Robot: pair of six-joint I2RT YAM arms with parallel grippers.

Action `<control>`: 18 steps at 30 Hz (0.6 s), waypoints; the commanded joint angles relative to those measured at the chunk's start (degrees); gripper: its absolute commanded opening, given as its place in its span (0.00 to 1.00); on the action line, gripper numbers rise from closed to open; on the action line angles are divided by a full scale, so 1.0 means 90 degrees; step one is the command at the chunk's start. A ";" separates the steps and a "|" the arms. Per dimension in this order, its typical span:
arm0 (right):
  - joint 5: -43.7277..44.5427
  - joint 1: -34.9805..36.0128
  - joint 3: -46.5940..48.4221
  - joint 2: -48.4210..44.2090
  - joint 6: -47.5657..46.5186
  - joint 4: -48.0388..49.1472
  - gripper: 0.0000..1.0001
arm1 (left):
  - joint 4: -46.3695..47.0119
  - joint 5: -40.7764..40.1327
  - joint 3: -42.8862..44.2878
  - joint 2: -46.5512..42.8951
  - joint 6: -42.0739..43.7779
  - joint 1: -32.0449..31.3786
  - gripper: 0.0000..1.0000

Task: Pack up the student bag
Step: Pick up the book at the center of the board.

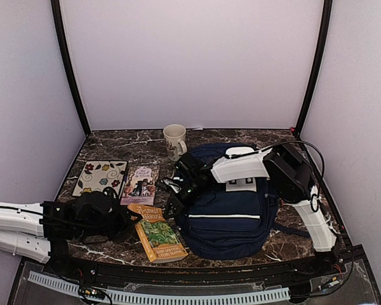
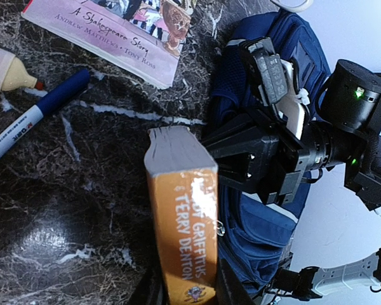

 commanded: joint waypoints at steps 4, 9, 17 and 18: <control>0.0924 0.0182 -0.0342 0.0839 -0.0220 -0.0634 0.08 | -0.0349 0.0016 0.0028 0.0047 -0.0225 0.0002 0.25; 0.0919 0.0182 -0.0434 0.0896 -0.0237 -0.0617 0.08 | 0.0002 0.0095 -0.0132 0.0284 -0.0228 0.0002 0.28; 0.0955 0.0182 -0.0451 0.0738 -0.0256 -0.0633 0.08 | -0.0550 0.0105 0.0249 0.0350 -0.0230 0.0003 0.08; 0.0943 0.0174 -0.0429 0.0669 -0.0262 -0.0664 0.09 | -0.0757 0.0081 0.0385 0.0278 -0.0207 0.0002 0.04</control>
